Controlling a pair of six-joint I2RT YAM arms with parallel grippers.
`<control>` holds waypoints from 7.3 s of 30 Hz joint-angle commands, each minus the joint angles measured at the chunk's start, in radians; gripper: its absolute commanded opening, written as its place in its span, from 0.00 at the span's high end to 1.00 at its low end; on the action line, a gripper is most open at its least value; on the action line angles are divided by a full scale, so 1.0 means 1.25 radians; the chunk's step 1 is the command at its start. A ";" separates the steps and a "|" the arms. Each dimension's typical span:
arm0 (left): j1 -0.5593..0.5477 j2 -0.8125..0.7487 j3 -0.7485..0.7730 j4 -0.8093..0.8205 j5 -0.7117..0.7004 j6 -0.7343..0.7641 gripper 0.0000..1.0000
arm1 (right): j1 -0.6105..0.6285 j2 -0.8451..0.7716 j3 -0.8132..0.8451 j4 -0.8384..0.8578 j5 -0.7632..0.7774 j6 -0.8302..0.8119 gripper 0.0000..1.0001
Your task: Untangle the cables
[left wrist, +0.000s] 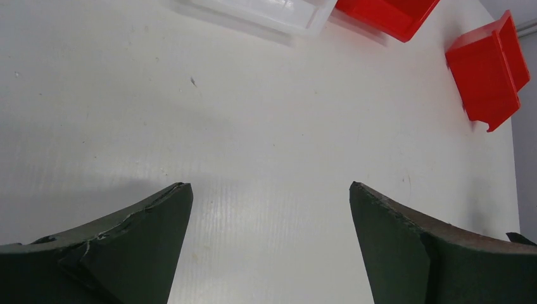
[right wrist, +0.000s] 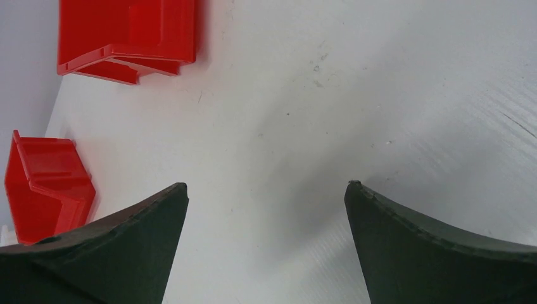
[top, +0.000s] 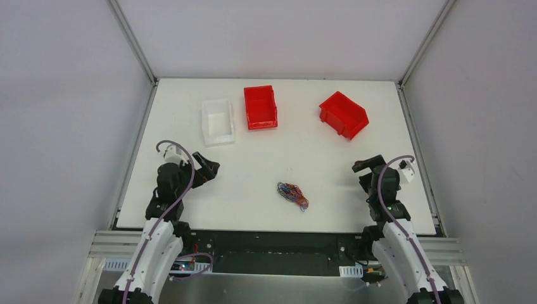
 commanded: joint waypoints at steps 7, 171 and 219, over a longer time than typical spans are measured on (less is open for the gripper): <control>-0.027 0.165 -0.018 0.240 0.245 0.003 0.00 | -0.004 -0.027 0.002 0.019 -0.044 -0.009 0.01; -0.341 0.855 0.529 0.019 -0.125 0.126 1.00 | 0.240 0.447 0.227 0.174 0.055 -0.071 1.00; -0.434 0.647 0.427 0.143 -0.066 0.290 0.25 | 0.159 0.381 0.278 -0.093 -0.039 -0.135 0.11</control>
